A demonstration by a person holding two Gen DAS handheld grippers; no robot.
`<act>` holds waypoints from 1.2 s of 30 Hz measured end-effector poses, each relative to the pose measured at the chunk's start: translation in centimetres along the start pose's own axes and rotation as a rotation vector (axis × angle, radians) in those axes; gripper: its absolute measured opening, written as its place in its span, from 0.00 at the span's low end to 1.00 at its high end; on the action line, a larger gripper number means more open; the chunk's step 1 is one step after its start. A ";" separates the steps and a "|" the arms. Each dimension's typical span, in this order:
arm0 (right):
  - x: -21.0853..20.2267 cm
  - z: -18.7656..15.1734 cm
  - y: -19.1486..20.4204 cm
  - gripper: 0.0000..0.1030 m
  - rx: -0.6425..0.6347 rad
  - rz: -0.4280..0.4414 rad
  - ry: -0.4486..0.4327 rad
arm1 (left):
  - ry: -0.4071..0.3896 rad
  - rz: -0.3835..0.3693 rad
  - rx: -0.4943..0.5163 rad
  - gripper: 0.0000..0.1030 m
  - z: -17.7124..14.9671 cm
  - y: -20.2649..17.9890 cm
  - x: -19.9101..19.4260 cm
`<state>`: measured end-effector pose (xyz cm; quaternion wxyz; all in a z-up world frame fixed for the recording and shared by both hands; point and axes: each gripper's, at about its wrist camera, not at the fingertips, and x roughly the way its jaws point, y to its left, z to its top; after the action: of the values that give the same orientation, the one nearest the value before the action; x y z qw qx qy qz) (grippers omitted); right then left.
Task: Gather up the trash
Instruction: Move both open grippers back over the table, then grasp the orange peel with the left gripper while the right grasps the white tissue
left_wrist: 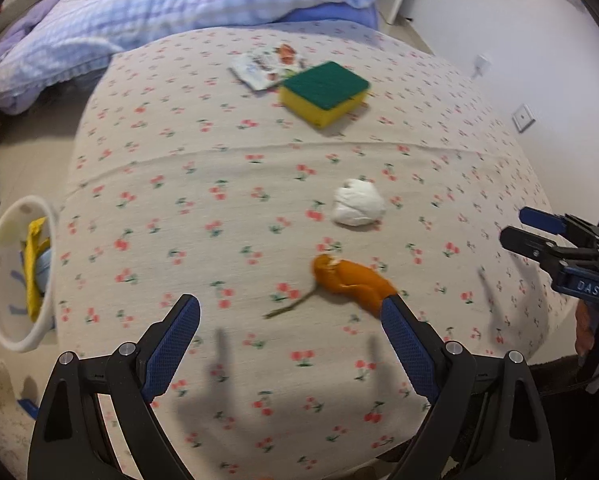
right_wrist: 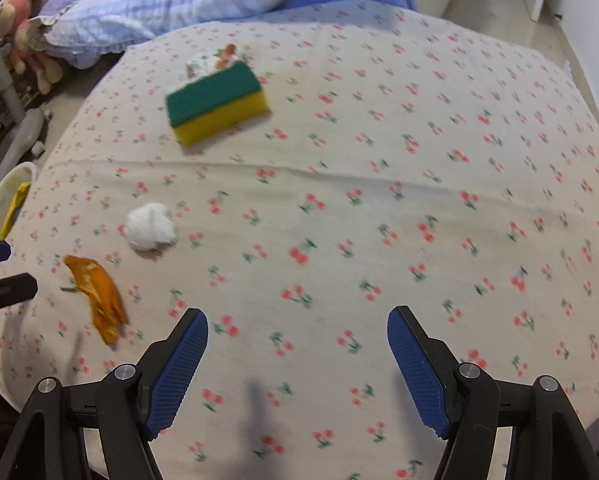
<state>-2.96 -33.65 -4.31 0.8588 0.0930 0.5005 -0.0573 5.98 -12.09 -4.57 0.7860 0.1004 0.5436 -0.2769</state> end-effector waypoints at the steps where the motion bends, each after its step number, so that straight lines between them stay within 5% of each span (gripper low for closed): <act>1: 0.1 -0.2 -0.4 0.76 0.009 -0.003 0.005 | 0.001 -0.022 0.011 0.91 0.0 -0.5 0.3; 10: 0.2 -0.5 -0.9 0.76 0.026 0.000 0.019 | 0.000 -0.062 -0.009 0.69 0.6 -2.0 2.3; 17: 0.6 0.0 -0.3 0.76 0.023 0.003 0.025 | 0.002 -0.037 -0.069 0.18 1.5 -1.3 3.2; 36: 3.6 2.9 5.5 0.76 -0.046 0.048 0.067 | -0.120 0.001 -0.162 0.13 1.8 4.7 -2.6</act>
<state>2.35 -28.91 -5.42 0.8446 0.0872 0.5279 -0.0221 9.30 -8.21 -2.17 0.8227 0.0201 0.5161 -0.2373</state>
